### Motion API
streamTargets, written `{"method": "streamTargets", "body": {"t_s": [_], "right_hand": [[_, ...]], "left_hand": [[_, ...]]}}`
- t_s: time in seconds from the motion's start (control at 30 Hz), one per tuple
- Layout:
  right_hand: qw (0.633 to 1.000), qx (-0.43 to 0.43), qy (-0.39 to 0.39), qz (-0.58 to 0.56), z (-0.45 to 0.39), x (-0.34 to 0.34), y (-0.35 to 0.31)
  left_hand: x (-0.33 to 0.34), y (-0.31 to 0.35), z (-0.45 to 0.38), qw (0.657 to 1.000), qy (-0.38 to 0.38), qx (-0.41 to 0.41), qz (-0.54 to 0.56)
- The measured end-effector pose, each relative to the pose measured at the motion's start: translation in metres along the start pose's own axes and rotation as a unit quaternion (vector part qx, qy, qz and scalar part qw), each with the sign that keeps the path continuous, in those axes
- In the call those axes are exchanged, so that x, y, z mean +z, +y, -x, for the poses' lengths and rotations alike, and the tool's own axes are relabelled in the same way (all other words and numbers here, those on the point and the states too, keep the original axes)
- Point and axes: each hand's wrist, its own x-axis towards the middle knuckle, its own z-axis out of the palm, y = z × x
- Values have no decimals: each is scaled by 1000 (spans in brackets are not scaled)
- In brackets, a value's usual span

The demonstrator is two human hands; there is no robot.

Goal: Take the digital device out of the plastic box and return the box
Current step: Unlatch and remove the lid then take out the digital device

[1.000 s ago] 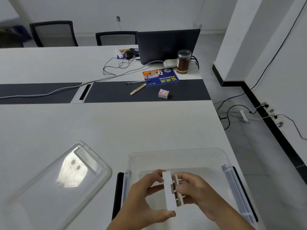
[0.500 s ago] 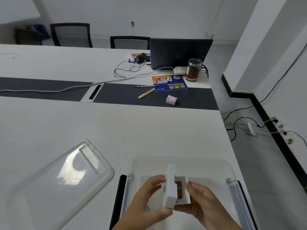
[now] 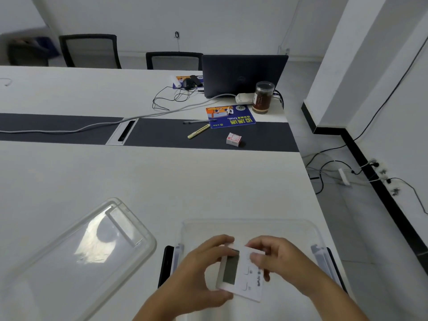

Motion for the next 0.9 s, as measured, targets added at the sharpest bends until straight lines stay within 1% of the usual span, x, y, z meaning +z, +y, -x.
{"method": "streamTargets", "body": {"t_s": [0.07, 0.1, 0.13, 0.2, 0.23, 0.3, 0.37, 0.43, 0.5, 0.57, 0.7, 0.77, 0.8, 0.83, 0.9], "right_hand": [[998, 3, -1, -58, -1, -1, 2], [995, -4, 13, -96, -1, -2, 3], [990, -13, 29, -136, -1, -2, 5], [976, -25, 60, -206, -1, -1, 13], [971, -28, 70, -226, -1, 2, 16], [970, -33, 84, -225, -1, 7, 20], [976, -38, 81, -199, -1, 11, 21], [979, -36, 84, -182, -4, 10, 20], [984, -31, 71, -163, -5, 5, 17], [992, -34, 60, -105, -8, -1, 11], [996, -34, 62, -45, -15, -11, -2], [996, -51, 75, 6, -20, -19, -9], [995, -61, 69, 25, -23, -23, -12], [996, -67, 46, 28, -26, -27, -16], [998, -61, -28, -8, -32, -32, -22]], "left_hand": [[3, -3, -1, 998, 17, -4, 63], [6, -6, -1, 993, 50, -11, 106], [10, -10, -2, 983, 99, -28, 149], [19, -15, -6, 954, 189, -79, 219], [24, -17, -8, 940, 213, -100, 247], [30, -17, -12, 923, 235, -117, 282], [32, -16, -15, 928, 246, -103, 260], [27, -11, -17, 944, 223, -76, 232], [20, -6, -20, 958, 176, -59, 220], [11, -2, -24, 966, 142, -46, 210], [-3, 1, -38, 970, 128, -27, 206], [-10, 1, -46, 967, 122, -26, 221], [-13, 0, -49, 966, 115, -28, 229], [-16, 0, -53, 966, 106, -29, 234], [-21, 0, -59, 969, 87, -30, 228]]}}
